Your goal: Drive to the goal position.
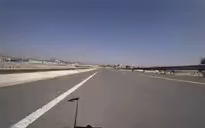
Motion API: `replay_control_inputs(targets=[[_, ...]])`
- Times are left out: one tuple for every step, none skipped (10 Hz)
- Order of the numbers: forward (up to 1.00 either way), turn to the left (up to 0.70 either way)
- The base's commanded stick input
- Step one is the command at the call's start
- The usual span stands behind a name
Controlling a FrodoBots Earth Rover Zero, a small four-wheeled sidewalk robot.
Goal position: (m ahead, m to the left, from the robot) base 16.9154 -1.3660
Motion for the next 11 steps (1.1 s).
replay_control_inputs(targets=[[1.0, 0.0], [1.0, 0.0], [1.0, 0.0], [1.0, 0.0], [1.0, 0.0], [1.0, 0.0], [1.0, 0.0], [1.0, 0.0], [1.0, 0.0], [1.0, 0.0], [1.0, 0.0]])
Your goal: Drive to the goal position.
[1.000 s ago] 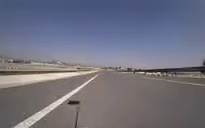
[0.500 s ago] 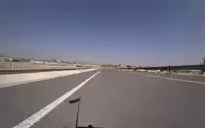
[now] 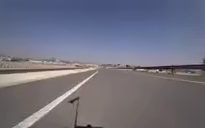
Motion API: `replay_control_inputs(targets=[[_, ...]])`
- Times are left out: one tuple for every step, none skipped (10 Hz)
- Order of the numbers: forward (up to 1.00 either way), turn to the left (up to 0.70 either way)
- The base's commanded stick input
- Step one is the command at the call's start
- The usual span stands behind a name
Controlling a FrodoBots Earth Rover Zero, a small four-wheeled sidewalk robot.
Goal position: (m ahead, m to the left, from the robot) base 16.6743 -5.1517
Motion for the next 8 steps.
replay_control_inputs(targets=[[1.0, 0.0], [1.0, 0.0], [1.0, 0.0], [1.0, 0.0], [1.0, 0.0], [1.0, 0.0], [1.0, 0.0], [1.0, 0.0]])
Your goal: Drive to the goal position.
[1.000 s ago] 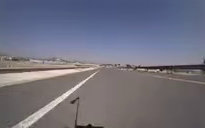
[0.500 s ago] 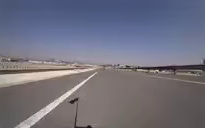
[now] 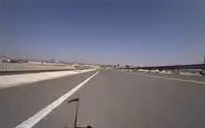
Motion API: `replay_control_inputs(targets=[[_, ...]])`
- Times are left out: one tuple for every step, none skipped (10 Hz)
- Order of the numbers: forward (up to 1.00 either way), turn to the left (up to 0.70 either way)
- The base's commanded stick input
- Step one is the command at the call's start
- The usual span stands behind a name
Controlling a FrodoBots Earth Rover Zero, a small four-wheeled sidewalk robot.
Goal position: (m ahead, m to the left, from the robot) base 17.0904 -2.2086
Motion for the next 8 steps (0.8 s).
replay_control_inputs(targets=[[1.0, 0.0], [1.0, 0.0], [1.0, 0.0], [1.0, 0.0], [1.0, 0.0], [1.0, 0.0], [1.0, 0.0], [1.0, 0.0]])
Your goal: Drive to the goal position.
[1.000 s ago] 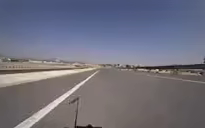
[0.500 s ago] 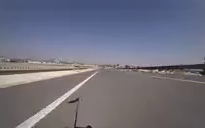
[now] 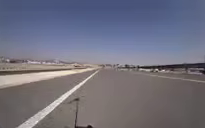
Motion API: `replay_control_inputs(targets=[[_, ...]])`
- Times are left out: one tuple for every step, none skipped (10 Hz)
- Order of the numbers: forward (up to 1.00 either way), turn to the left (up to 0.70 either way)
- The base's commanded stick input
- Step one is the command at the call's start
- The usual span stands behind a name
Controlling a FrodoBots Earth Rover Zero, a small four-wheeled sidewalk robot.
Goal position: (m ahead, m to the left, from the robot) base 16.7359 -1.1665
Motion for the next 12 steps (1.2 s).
replay_control_inputs(targets=[[1.0, 0.0], [1.0, 0.0], [1.0, 0.0], [1.0, 0.0], [1.0, 0.0], [1.0, 0.0], [1.0, 0.0], [1.0, 0.0], [1.0, 0.0], [1.0, 0.0], [1.0, 0.0], [1.0, 0.0]])
